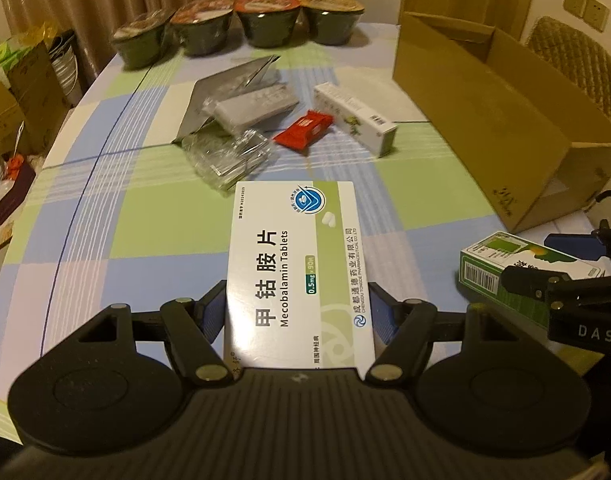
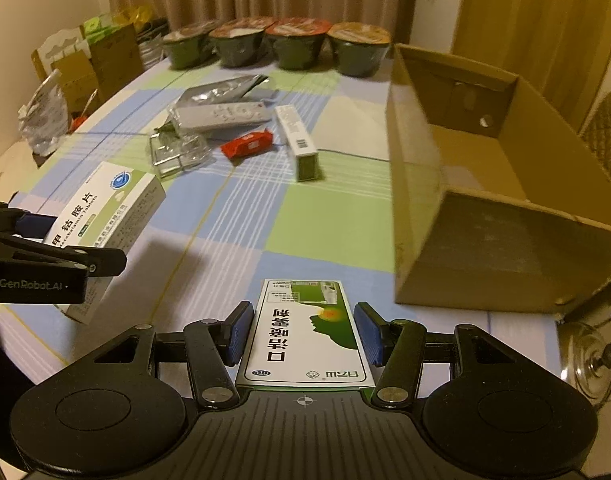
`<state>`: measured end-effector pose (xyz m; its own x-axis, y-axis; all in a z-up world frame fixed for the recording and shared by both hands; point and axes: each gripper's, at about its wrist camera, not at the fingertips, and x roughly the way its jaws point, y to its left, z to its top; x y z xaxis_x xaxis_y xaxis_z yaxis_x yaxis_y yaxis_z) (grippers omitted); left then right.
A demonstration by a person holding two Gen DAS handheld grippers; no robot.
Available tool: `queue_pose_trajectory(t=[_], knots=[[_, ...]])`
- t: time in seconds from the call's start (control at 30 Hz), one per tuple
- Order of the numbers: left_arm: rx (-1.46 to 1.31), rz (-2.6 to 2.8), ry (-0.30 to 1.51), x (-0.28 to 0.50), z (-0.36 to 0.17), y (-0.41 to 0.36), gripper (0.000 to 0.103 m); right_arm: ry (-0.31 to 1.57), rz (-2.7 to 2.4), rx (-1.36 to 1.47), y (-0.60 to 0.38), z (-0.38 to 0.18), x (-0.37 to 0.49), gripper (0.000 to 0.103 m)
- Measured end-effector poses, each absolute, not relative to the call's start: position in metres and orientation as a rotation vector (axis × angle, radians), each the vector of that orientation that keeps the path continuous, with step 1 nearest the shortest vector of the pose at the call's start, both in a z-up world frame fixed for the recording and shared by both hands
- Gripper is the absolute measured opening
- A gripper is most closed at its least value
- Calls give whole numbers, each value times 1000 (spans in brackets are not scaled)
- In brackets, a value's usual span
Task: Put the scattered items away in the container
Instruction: 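Carry both held boxes over the cardboard box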
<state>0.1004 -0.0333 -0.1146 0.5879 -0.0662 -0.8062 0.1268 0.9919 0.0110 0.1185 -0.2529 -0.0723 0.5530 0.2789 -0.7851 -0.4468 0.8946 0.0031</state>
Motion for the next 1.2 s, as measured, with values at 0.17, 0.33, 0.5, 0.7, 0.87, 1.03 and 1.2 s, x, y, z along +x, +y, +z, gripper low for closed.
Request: queue_pose_trajectory(t=[0.17,0.33,0.5,0.7,0.87,1.03,1.2], knots=[[82,-133,922,95,-106,-43,67,854,407,-188,-268,-58,111,58],[91,-159,899,94,-95,-56,67,798,386,-171,-280,-38,107,58],[89,-199,865,98,-80,-73,67,738,367,-145,-294,-14,108,58],[87,-264,818,114,-58,-104,67,645,324,-123,-316,18,117,58],[97,-330,771,131,-40,-140,67,593,279,-121,-338,34,134,58],[110,-400,735,151,-26,-180,67,568,238,-128,-357,38,157,58],[115,-433,731,168,-22,-205,67,555,209,-129,-375,37,174,58]])
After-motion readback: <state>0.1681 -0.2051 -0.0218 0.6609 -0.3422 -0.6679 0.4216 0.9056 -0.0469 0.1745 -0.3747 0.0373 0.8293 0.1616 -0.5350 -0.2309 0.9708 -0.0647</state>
